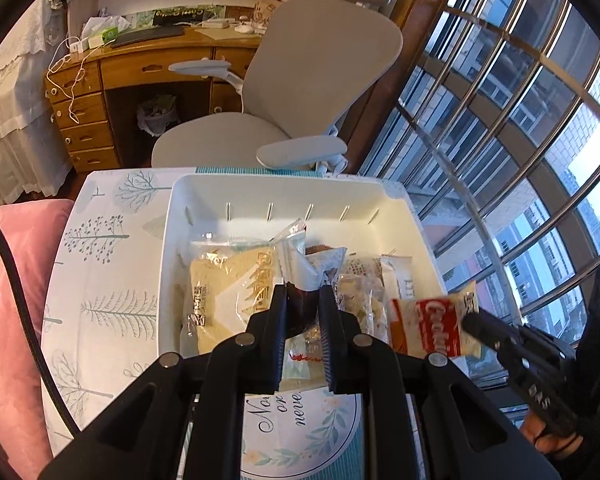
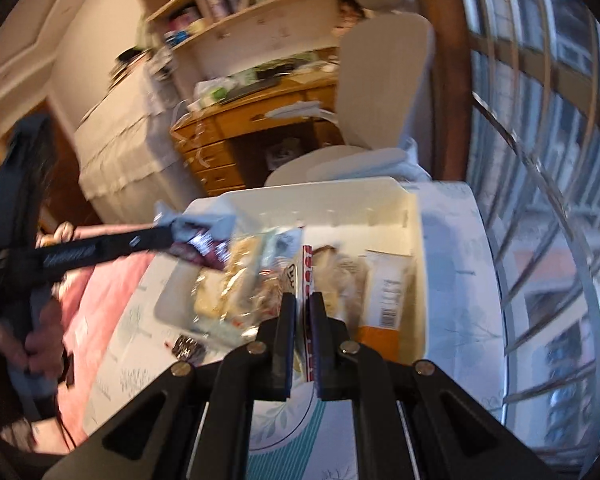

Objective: Organize snacks

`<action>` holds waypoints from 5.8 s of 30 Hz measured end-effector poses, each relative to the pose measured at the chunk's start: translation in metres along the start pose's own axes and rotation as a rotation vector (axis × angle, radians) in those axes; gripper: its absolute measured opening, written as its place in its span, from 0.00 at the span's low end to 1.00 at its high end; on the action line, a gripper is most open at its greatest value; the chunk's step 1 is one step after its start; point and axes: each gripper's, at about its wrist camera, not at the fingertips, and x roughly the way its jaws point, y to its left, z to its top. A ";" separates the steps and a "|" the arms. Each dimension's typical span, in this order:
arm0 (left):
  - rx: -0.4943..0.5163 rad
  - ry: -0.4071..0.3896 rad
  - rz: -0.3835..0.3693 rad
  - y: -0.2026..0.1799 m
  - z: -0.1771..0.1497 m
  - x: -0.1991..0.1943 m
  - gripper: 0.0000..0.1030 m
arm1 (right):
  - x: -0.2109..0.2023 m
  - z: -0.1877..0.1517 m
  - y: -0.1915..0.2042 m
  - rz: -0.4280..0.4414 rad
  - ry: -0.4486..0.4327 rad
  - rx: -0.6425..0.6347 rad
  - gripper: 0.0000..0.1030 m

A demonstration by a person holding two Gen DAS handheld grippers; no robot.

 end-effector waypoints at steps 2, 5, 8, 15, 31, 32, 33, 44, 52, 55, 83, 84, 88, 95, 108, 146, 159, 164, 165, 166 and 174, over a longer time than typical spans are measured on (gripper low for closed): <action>0.004 0.023 0.019 -0.002 0.000 0.004 0.17 | 0.006 0.000 -0.010 -0.003 0.021 0.041 0.11; -0.004 0.048 0.038 -0.004 -0.002 0.006 0.31 | 0.013 -0.001 -0.016 -0.035 0.032 0.050 0.17; -0.025 0.057 0.072 -0.001 -0.008 0.004 0.46 | 0.015 -0.004 -0.024 -0.045 0.043 0.088 0.26; -0.085 0.098 0.126 0.021 -0.028 -0.005 0.58 | 0.016 -0.013 -0.029 -0.042 0.079 0.139 0.43; -0.185 0.193 0.135 0.084 -0.105 -0.008 0.72 | 0.014 -0.061 0.001 -0.115 0.258 0.154 0.55; -0.182 0.200 0.130 0.087 -0.110 -0.005 0.72 | 0.014 -0.064 0.002 -0.124 0.271 0.157 0.55; -0.184 0.206 0.123 0.090 -0.113 -0.001 0.72 | 0.015 -0.067 0.005 -0.133 0.285 0.161 0.55; -0.188 0.208 0.032 0.122 -0.136 0.050 0.72 | 0.022 -0.109 0.032 -0.234 0.417 0.186 0.55; -0.130 0.233 0.029 0.130 -0.132 0.086 0.72 | 0.025 -0.138 0.048 -0.309 0.478 0.236 0.55; -0.089 0.235 0.045 0.128 -0.131 0.092 0.72 | 0.025 -0.146 0.053 -0.328 0.486 0.259 0.55; -0.007 0.120 -0.031 0.141 -0.142 0.087 0.44 | -0.010 -0.175 0.074 -0.456 0.449 0.408 0.55; -0.014 0.118 -0.034 0.143 -0.142 0.086 0.43 | -0.010 -0.174 0.074 -0.456 0.448 0.409 0.55; -0.018 0.125 -0.024 0.144 -0.143 0.080 0.42 | -0.008 -0.170 0.076 -0.447 0.444 0.395 0.55; -0.046 0.135 -0.009 0.145 -0.156 0.064 0.42 | -0.010 -0.160 0.080 -0.412 0.424 0.341 0.55; -0.150 0.073 0.109 0.123 -0.194 0.001 0.42 | -0.020 -0.167 0.046 -0.293 0.434 0.278 0.55; -0.024 -0.186 0.090 -0.067 -0.041 0.013 0.43 | -0.007 -0.132 -0.059 -0.045 0.436 0.151 0.62; -0.087 -0.024 0.099 -0.067 -0.058 0.016 0.77 | -0.023 -0.123 -0.065 -0.041 0.398 0.152 0.77; -0.135 0.068 0.139 -0.049 -0.089 0.000 0.78 | -0.029 -0.114 -0.054 -0.047 0.379 0.149 0.83; -0.146 0.081 0.143 -0.045 -0.093 -0.002 0.78 | -0.030 -0.113 -0.051 -0.047 0.376 0.151 0.83; -0.165 0.105 0.148 -0.038 -0.103 -0.005 0.78 | -0.030 -0.113 -0.048 -0.049 0.373 0.156 0.84; -0.206 0.224 0.197 -0.002 -0.157 -0.027 0.78 | -0.028 -0.120 -0.019 -0.097 0.388 0.177 0.85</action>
